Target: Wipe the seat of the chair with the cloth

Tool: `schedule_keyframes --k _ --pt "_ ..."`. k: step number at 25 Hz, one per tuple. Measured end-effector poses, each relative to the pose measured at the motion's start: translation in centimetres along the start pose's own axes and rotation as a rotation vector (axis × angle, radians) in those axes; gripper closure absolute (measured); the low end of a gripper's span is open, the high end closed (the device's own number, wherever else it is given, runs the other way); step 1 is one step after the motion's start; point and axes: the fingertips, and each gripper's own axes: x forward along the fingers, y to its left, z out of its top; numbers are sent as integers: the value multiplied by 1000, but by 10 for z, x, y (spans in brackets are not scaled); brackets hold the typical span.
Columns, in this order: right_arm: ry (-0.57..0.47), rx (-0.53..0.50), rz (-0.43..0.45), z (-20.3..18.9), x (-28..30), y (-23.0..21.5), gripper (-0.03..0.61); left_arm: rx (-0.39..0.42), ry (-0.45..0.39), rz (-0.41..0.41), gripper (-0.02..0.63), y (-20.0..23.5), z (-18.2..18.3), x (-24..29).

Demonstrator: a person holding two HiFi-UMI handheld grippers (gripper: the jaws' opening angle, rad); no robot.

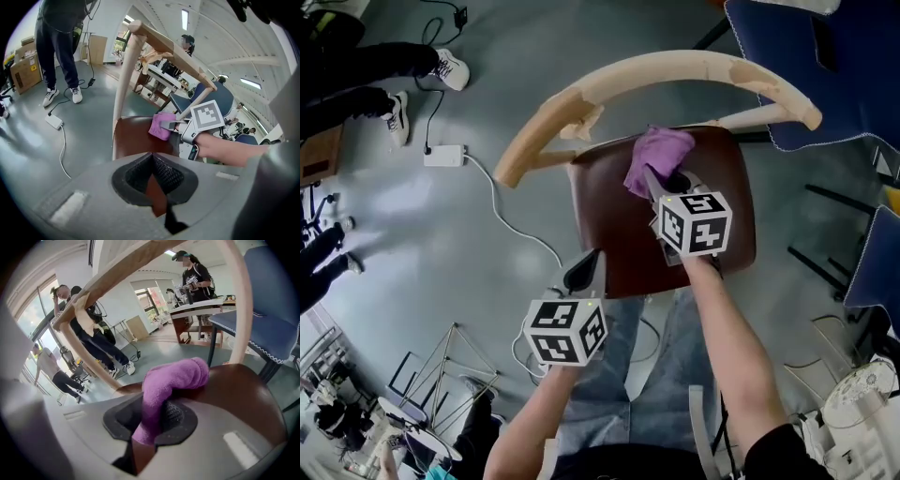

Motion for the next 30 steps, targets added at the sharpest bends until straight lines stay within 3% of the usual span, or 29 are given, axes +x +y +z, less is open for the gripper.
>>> schedule_keyframes --k 11,20,24,30 --pt "-37 79 -84 4 -55 -91 515 25 10 -1 621 -39 -6 23" --pt "15 81 -120 -12 -94 -141 515 42 16 -8 620 -61 -7 41" --pt "15 28 -68 -6 -105 -119 515 46 15 -3 621 -58 -6 39" --pt "33 -98 89 -20 -104 -21 515 33 4 24 620 -31 -8 25"
